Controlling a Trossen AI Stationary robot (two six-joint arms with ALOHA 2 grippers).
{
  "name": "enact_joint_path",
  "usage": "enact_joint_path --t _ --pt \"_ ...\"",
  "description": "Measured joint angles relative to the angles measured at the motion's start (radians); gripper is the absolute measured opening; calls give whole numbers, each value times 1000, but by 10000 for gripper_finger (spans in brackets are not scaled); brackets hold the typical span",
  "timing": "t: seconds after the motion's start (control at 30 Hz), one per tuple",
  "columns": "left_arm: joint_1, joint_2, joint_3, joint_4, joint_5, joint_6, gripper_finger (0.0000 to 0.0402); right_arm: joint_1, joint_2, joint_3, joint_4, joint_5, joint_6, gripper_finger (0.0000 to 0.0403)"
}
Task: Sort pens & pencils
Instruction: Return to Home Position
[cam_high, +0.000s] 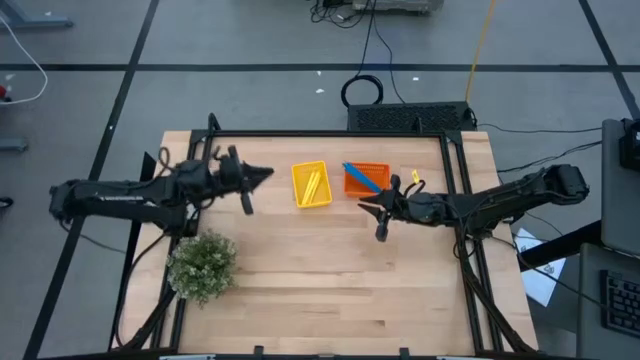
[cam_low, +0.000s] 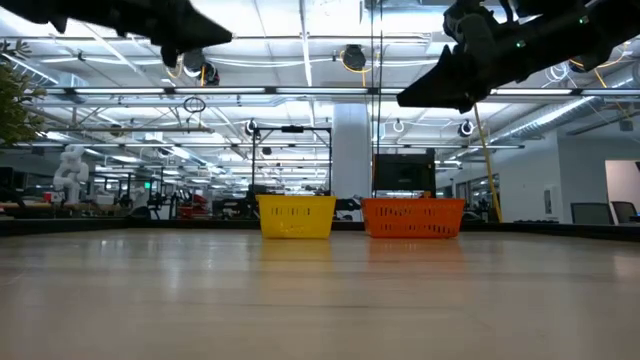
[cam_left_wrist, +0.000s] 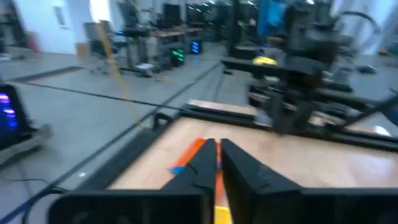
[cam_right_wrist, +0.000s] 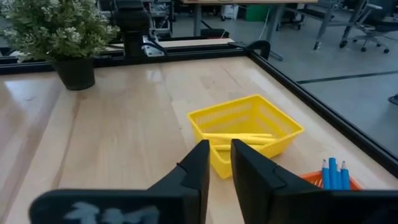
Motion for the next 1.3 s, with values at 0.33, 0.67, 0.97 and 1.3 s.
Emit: enact_joint_path --t 0.33,0.67,0.97,1.3 --pt "197 -145 -301 151 221 -110 3 0 0 0 -12 -2 0 28" --pt "83 -332 -469 167 170 -158 1 0 0 0 -20 -3 9 24" --pt "-55 -555 -440 -175 47 -134 1 0 0 0 -39 -3 30 24" --pt "-154 -732 -451 -314 -16 -60 0 1 0 0 -39 -3 49 24"
